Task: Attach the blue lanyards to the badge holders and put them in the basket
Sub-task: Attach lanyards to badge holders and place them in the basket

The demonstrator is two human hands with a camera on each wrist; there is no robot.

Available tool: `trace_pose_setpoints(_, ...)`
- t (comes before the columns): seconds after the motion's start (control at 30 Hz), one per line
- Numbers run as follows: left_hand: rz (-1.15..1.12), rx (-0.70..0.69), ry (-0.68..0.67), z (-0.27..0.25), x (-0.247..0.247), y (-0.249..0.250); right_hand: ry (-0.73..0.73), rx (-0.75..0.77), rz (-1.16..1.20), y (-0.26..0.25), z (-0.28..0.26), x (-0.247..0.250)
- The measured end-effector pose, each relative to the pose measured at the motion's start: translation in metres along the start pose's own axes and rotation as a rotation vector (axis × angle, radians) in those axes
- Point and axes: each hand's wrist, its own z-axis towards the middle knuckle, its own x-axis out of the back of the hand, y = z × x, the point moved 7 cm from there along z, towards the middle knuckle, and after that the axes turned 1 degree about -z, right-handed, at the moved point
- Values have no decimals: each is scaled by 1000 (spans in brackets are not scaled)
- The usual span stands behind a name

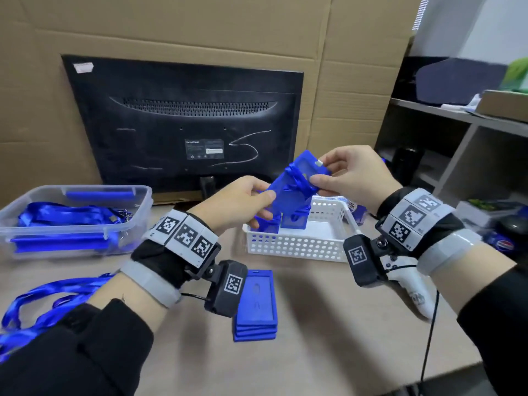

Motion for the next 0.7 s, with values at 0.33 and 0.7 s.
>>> trace_pose_setpoints(0.33,94,261,225,29,14,-38,8,-48,-522,47,33,5)
trace_pose_setpoints(0.7,126,342,215,44,16,-59,-155,-76,-630,82,67,-46)
